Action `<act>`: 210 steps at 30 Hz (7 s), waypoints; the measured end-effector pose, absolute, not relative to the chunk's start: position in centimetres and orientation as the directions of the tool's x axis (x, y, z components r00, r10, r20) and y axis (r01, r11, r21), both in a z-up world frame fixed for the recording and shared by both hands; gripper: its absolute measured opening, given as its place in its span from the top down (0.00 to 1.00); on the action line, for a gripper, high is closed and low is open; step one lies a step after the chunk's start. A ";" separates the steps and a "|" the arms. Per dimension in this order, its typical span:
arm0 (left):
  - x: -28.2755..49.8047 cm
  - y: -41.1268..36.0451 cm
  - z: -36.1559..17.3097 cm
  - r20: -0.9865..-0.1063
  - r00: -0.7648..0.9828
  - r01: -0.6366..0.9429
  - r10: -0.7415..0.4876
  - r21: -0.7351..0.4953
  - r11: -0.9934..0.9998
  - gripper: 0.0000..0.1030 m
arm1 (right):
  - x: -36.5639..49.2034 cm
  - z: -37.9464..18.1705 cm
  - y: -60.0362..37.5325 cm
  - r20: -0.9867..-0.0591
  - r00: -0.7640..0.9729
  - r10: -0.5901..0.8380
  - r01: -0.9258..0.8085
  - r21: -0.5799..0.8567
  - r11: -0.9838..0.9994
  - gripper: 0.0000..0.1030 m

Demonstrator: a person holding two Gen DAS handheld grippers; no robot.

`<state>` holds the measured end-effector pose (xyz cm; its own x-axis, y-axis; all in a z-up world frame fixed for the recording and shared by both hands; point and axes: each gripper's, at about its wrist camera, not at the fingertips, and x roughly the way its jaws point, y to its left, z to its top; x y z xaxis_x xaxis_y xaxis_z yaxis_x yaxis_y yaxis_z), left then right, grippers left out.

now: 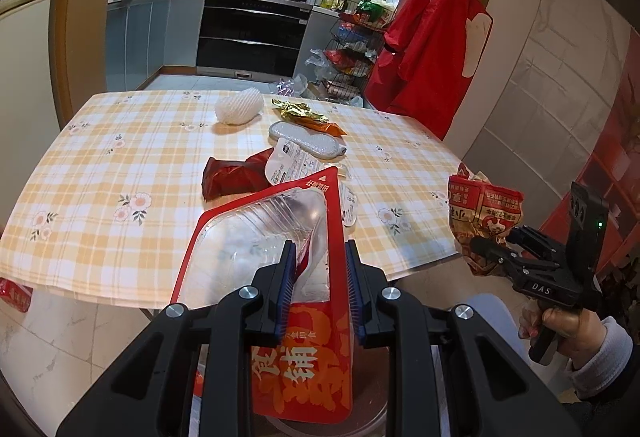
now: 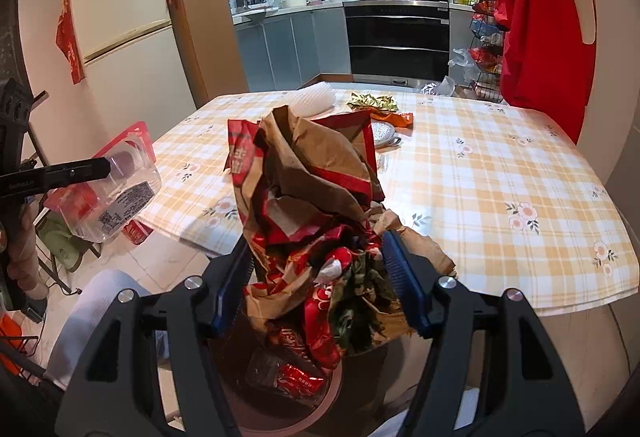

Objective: Collect trash
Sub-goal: 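Carry the wrapper to the bin and open the right tool while the left tool holds the bag, then lower the plastic bag into the bin and open the left tool, then grasp the white printed instruction card with the right tool and lift it, then grasp the red plastic bag with the left tool while the right tool holds the card, then carry the red bag and card over the bin and open both tools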

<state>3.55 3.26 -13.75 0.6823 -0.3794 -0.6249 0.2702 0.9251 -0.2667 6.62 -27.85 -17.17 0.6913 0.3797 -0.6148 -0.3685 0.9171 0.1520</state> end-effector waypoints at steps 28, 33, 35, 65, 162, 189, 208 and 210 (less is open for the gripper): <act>1.4 4.9 -16.3 -0.615 0.676 0.229 -0.405 -0.347 0.910 0.77 | 5.8 -20.2 -23.3 -0.711 0.499 0.496 -0.492 0.238 0.837 0.29; 1.4 4.7 -16.3 -0.614 0.675 0.233 -0.408 -0.348 0.908 0.77 | 5.7 -20.8 -22.8 -0.726 0.484 0.489 -0.495 0.233 0.837 0.14; 1.4 4.6 -16.3 -0.614 0.675 0.234 -0.410 -0.348 0.908 0.77 | 5.7 -20.7 -22.9 -0.728 0.491 0.479 -0.491 0.224 0.842 0.12; 1.5 -0.5 -16.0 -0.615 0.605 0.371 -0.506 -0.344 0.862 0.44 | 7.4 -16.8 -30.1 -0.644 0.713 0.278 -0.256 0.129 0.958 0.06; 20.3 7.2 -22.8 -0.706 0.639 0.149 -0.305 -0.275 0.950 0.12 | 29.2 -21.4 -26.1 -0.713 0.625 0.317 -0.270 0.183 0.945 0.87; 30.9 2.2 -25.7 -0.842 0.486 0.597 -0.232 0.127 0.792 0.51 | 27.4 -22.7 -30.6 -0.686 0.652 0.322 -0.176 0.277 0.945 0.87; 25.8 4.9 -23.4 -0.798 0.541 0.405 -0.265 -0.029 0.914 0.84 | 24.9 -21.3 -30.1 -0.655 0.667 0.355 -0.199 0.302 0.932 0.87; 24.5 5.0 -22.7 -0.795 0.554 0.389 -0.247 -0.015 0.921 0.84 | 24.4 -21.0 -29.9 -0.650 0.669 0.361 -0.204 0.306 0.930 0.87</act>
<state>24.47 5.00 -22.66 0.5542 -0.2469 -0.7949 0.3888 0.9212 -0.0151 24.39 -29.86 -20.97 0.6690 0.3606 -0.6500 -0.2037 0.9299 0.3063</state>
